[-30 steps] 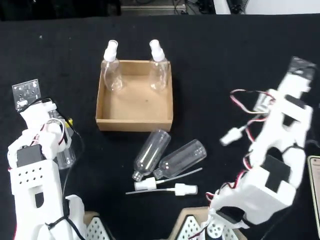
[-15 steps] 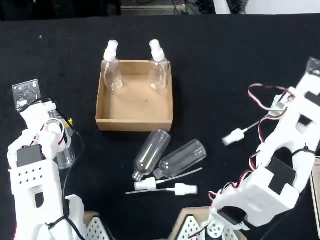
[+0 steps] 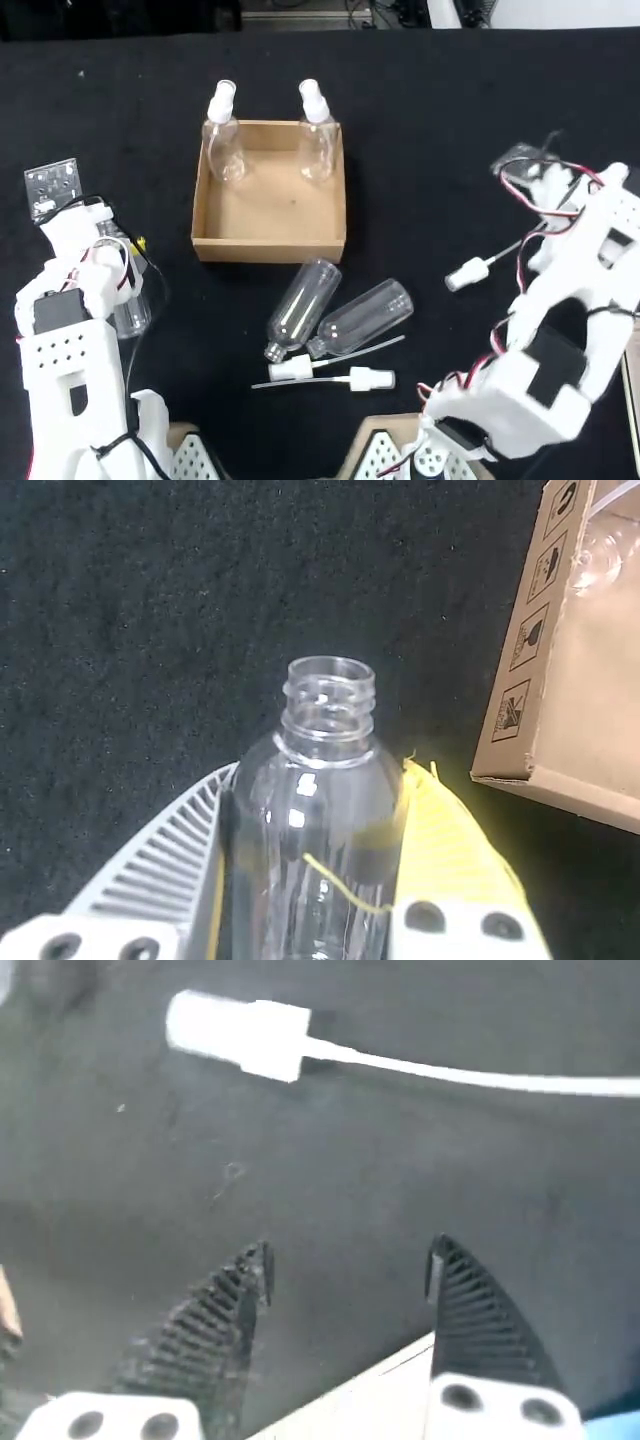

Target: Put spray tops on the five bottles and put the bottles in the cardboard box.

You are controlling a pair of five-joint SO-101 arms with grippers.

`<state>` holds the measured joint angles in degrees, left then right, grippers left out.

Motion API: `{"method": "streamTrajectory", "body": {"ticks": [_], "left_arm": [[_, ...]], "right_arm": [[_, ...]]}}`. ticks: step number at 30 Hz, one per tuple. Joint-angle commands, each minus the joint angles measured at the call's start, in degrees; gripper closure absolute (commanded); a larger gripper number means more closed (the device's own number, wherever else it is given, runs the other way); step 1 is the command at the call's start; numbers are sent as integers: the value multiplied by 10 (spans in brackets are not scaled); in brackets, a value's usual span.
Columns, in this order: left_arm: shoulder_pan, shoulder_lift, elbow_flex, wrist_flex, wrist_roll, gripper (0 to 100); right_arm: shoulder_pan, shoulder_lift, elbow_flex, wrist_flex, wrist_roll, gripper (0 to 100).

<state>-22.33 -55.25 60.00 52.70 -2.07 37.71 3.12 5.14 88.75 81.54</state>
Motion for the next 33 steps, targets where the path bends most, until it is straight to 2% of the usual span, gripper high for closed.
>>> {"method": "streamTrajectory", "body": {"ticks": [1, 4, 9, 12, 17, 24, 27, 29, 33], "left_arm": [[2, -15, -2, -11, 4, 971], [2, -15, -2, -11, 3, 971], [2, -15, -2, -11, 2, 971], [2, -15, -1, -11, 2, 971], [2, -15, -2, -1, 1, 971], [2, -15, -2, 0, 1, 971], [2, -15, -5, 0, 1, 971], [2, -15, -5, 0, 1, 971], [2, -15, -5, 0, 1, 971]], "right_arm": [[-33, -87, 86, -35, 83, 779], [-66, -133, 182, -97, 122, 778], [-131, -203, 321, -230, 120, 727], [-154, -225, 368, -269, 122, 724], [-165, -206, 378, -276, 124, 724], [-144, -119, 372, -385, 124, 724], [-143, -100, 372, -394, 124, 727], [-147, -97, 372, -396, 121, 766], [-147, -98, 371, -397, 102, 930]]}}
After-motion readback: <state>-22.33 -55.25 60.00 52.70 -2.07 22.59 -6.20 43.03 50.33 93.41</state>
